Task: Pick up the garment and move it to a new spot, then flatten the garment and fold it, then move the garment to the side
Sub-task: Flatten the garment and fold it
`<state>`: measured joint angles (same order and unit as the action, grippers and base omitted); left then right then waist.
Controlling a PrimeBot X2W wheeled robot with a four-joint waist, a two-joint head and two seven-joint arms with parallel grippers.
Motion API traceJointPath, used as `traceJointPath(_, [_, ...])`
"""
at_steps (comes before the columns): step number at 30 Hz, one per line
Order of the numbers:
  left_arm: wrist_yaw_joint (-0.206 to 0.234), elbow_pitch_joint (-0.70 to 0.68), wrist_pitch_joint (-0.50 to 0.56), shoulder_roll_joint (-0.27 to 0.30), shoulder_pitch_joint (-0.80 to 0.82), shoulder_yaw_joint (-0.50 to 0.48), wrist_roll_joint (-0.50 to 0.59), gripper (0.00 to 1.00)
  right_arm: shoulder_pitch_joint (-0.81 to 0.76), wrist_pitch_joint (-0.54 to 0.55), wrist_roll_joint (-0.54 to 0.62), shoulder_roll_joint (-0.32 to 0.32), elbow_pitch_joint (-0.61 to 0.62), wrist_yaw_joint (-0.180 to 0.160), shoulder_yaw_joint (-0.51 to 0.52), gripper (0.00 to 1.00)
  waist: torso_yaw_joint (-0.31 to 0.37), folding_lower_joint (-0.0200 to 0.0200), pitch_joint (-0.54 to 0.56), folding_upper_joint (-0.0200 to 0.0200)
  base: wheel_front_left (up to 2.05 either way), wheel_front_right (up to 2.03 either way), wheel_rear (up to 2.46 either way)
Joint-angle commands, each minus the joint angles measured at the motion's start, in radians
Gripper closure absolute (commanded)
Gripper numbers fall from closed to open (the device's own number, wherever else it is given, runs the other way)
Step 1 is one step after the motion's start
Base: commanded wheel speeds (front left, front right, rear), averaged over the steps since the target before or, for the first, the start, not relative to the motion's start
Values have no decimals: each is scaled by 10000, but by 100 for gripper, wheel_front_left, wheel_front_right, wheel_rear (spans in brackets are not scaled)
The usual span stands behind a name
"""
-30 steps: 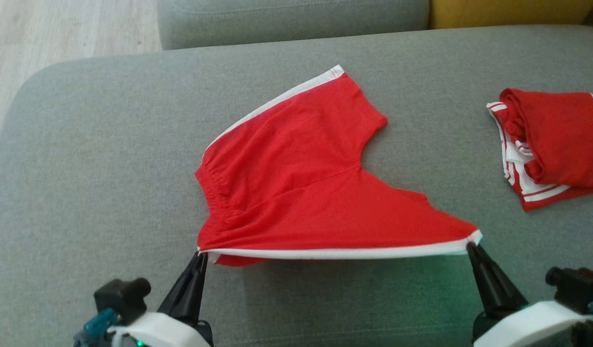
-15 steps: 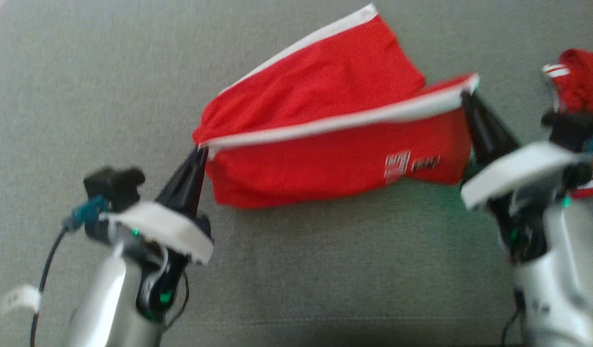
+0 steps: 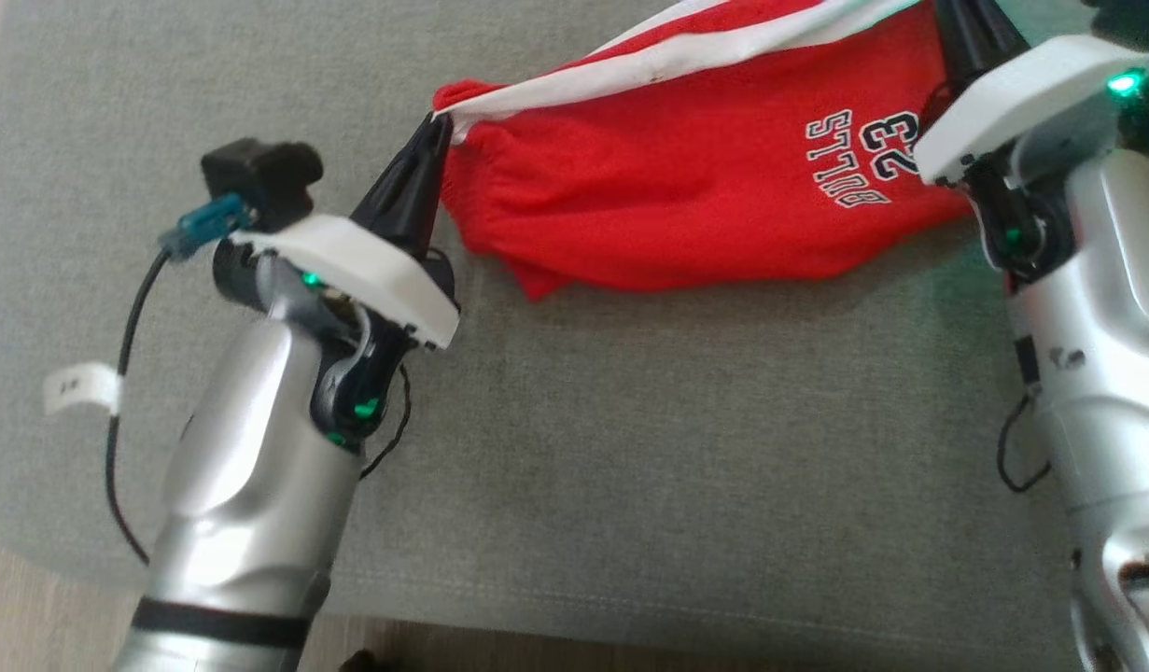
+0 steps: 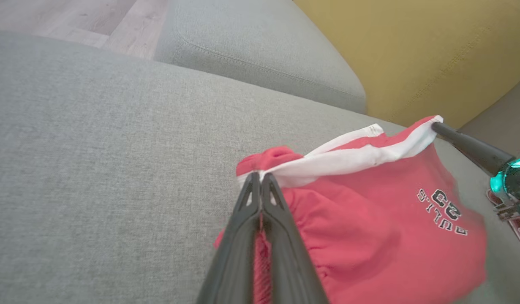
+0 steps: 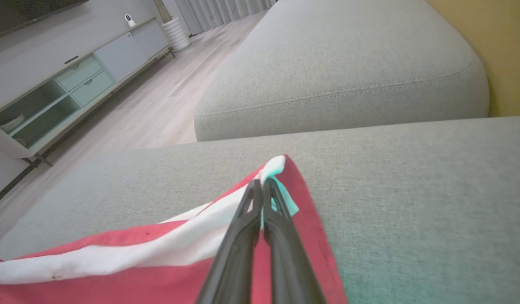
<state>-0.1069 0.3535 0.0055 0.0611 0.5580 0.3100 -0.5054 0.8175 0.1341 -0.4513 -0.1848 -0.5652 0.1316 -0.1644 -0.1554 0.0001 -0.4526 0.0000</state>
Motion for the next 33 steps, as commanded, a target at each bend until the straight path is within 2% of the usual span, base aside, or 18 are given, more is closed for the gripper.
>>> traceJointPath(1, [-69,95,-141,115,548,-169,-111,100,448,-271,-101,6,-189,-9,-368,100,-195,-1,-182,0,0,0,0])
traceJointPath(6, [-141,1174,-492,1,1308,199,-335,100,1411,-956,-344,17,-1689,-9,-1011,100,-302,-1,-376,0,0,0,0])
traceJointPath(18, [-183,2676,-1368,-82,2134,577,-744,100,2742,-2144,-951,-78,-3801,-9,-1747,100,-485,-1,-662,0,0,0,0])
traceJointPath(19, [-186,2785,-1386,-84,2171,647,-745,87,2789,-2177,-989,-81,-3962,-9,-1816,80,-497,-1,-672,0,0,0,0])
traceJointPath(20, [-190,2879,-1409,-86,2202,705,-770,53,2824,-2241,-1022,-83,-4104,-9,-1875,47,-505,-1,-679,0,0,0,0])
traceJointPath(21, [-194,2952,-1451,-89,2229,768,-794,0,2841,-2308,-1049,-83,-4233,-9,-1945,2,-510,-1,-680,0,0,0,0])
traceJointPath(24, [-201,3079,-1552,-92,2235,915,-800,0,2839,-2571,-1026,-101,-4370,-9,-2165,0,-494,-1,-651,0,0,0,0])
traceJointPath(28, [-194,3109,-2019,-51,2007,1004,-781,0,2534,-3482,-926,-151,-4198,-9,-2649,0,-322,-1,-430,0,0,0,0])
traceJointPath(30, [-18,2950,-2306,75,1768,909,-657,0,2280,-3773,-718,-231,-3972,-9,-2833,0,-162,-1,-269,0,0,0,0])
traceJointPath(33, [477,2404,-2579,299,1290,631,-364,0,1807,-3937,-174,-384,-3505,-9,-2743,0,85,-1,-24,0,0,0,0])
